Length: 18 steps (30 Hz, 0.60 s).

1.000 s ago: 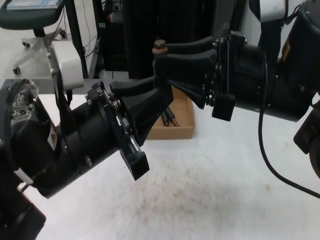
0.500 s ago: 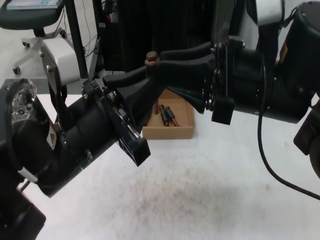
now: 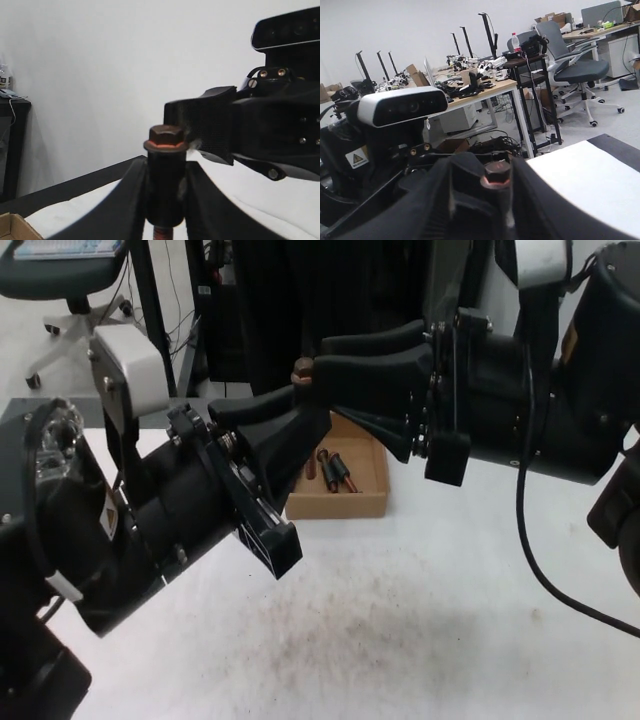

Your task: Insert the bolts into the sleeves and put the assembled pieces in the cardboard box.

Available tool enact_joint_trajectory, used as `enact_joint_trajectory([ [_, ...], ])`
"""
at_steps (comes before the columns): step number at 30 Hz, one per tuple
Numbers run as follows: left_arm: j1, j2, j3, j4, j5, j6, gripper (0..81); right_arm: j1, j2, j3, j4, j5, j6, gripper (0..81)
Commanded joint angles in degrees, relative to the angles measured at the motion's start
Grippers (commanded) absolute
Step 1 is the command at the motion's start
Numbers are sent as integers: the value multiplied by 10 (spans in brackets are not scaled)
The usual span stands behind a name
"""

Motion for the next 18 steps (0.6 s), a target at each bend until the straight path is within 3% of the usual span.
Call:
enact_joint_trajectory([
  [1, 0, -2, -5, -6, 0, 3, 4, -2, -4, -4, -7, 0, 1, 363],
  [11, 0, -2, -5, 177, -64, 18, 4, -2, -4, -4, -34, 40, 1, 361],
  [13, 0, -2, -5, 182, -68, 18, 4, -2, -4, -4, -34, 62, 1, 286],
  [16, 0, -2, -11, 187, -100, 18, 4, -4, -4, -4, -28, 88, -1, 8],
  [18, 0, -2, -20, 193, -130, 36, 4, -8, -4, -4, -24, 113, 1, 8],
])
